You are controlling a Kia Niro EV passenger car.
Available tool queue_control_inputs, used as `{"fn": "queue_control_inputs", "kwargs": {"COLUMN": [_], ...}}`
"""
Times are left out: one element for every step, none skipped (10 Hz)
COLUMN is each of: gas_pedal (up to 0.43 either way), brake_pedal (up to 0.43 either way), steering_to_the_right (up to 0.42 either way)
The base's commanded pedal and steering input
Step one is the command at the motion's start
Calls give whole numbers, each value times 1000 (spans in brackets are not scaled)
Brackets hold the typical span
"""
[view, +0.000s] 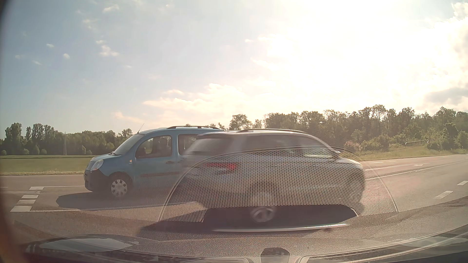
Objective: Follow the waypoints while adhering to traffic rules and regulations
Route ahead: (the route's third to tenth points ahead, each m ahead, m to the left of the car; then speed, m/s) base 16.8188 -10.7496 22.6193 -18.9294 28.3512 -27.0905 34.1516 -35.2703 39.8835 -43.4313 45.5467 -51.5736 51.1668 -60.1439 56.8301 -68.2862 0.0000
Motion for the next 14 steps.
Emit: {"fn": "queue_control_inputs", "kwargs": {"gas_pedal": [0,0,0,0,0,0,0,0,0,0,0,0,0,0], "brake_pedal": [189,189,189,189,189,189,189,189,189,189,189,189,189,189], "steering_to_the_right": [276,276,276,276,276,277,278,279,279,279,279,279,279,279]}}
